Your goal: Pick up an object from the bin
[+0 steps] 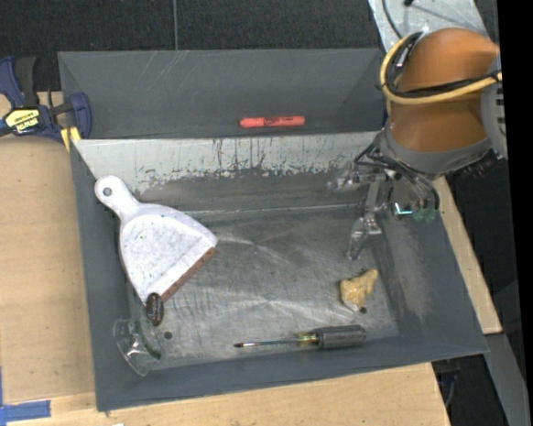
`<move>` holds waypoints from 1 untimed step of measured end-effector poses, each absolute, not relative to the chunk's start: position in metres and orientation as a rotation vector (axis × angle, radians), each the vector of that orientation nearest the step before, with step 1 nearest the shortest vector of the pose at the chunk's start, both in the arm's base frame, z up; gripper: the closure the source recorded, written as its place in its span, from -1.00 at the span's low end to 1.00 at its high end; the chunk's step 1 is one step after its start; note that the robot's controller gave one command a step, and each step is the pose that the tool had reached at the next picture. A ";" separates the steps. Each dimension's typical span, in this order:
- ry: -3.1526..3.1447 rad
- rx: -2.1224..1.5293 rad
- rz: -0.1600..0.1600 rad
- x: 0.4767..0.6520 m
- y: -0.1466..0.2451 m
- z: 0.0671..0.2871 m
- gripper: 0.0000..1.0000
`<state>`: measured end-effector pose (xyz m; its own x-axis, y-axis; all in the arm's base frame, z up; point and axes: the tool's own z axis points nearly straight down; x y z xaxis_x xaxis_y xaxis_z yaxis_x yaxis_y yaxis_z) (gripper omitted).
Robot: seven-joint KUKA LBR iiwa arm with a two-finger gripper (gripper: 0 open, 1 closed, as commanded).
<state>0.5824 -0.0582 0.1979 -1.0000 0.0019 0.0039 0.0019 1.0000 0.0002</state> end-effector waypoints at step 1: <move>-3.146 -0.001 0.001 0.584 -0.058 0.202 -1.00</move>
Offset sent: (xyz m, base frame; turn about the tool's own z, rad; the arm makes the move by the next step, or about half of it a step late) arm -0.0402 -0.0564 -0.1279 -0.3682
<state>0.5841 -0.0581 0.2022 -1.0000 0.0003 -0.0041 0.0003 1.0000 -0.0007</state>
